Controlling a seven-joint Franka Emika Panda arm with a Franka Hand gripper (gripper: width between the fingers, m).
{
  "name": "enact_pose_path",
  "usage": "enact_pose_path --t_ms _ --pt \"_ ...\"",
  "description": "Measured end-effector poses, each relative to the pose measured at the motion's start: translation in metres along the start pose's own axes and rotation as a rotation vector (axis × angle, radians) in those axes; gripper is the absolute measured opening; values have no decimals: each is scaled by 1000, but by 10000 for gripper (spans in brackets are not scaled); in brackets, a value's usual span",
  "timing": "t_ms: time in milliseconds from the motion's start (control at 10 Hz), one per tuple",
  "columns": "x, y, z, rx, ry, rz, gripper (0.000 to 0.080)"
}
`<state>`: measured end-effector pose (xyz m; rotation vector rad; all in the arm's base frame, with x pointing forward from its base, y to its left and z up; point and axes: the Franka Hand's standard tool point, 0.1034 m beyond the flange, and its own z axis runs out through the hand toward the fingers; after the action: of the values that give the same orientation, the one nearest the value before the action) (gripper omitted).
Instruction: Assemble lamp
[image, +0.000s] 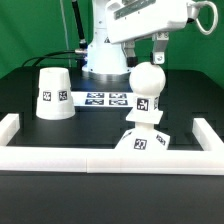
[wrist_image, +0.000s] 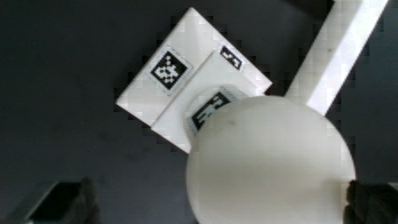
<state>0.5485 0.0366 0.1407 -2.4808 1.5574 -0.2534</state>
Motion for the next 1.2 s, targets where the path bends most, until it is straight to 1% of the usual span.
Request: enact_pose_path --t_ms 100,200,300,400,500,600,1000,1100,1200 --pt "0 -1 -2 4 0 -156 699" --pt "4 1 -6 10 -1 -305 699" --pt "11 5 -10 14 -6 -411 699" --pt "19 14 -13 13 -43 -518 699" --pt "27 19 -18 14 -49 -502 699" --pt "28 18 -21 17 -38 -452 699" --pt "27 19 -18 12 -41 -466 699" --pt "32 24 -20 13 -45 -490 699" --pt "41 40 -24 9 -41 -524 699"
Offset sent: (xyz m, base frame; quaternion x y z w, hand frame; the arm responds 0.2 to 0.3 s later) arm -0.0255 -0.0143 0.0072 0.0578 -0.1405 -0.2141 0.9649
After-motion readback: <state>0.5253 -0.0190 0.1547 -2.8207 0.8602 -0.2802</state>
